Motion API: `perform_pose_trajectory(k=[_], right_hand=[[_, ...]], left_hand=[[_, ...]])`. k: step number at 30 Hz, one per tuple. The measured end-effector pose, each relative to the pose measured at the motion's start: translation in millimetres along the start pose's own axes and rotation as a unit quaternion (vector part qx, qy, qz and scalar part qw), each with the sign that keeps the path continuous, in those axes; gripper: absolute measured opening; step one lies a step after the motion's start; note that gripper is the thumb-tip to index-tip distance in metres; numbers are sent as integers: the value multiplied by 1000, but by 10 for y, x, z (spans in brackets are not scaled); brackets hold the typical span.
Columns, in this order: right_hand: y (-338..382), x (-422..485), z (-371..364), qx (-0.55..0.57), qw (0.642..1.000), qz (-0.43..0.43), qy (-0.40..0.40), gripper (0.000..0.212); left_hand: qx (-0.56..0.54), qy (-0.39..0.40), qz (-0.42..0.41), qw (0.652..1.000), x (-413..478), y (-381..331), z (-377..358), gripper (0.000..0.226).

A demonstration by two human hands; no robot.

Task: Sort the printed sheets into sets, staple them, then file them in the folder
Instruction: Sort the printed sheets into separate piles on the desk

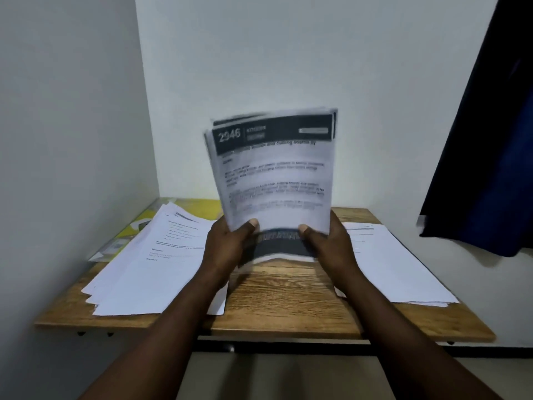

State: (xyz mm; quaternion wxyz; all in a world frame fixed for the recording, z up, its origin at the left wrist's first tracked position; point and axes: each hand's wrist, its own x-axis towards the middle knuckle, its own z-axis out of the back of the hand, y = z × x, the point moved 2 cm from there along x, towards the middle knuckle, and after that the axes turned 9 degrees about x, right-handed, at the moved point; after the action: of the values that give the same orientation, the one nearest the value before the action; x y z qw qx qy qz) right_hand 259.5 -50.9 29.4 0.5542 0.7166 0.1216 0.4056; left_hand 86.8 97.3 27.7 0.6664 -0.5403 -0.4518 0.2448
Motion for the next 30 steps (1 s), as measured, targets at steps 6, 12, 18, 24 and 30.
perform_pose_trajectory(k=[6, 12, 18, 24, 30], right_hand=[[-230, -68, 15, 64, 994, -83, -21, 32], [-109, 46, -67, 8, 997, -62, -43, 28], [-217, -30, -70, 58, 993, -99, -32, 35], [-213, -47, -66, 59, 993, -92, -48, 32], [-309, -59, -48, -34, 993, -95, -58, 33]], left_hand=[[25, 17, 33, 999, -50, 16, -13, 21], [51, -3, 19, 999, 8, -31, -1, 19], [139, 26, 37, 989, -64, 120, 29, 40], [144, 2, 17, 989, -128, 149, 8, 35], [237, 32, 27, 971, -78, 238, -3, 39]])
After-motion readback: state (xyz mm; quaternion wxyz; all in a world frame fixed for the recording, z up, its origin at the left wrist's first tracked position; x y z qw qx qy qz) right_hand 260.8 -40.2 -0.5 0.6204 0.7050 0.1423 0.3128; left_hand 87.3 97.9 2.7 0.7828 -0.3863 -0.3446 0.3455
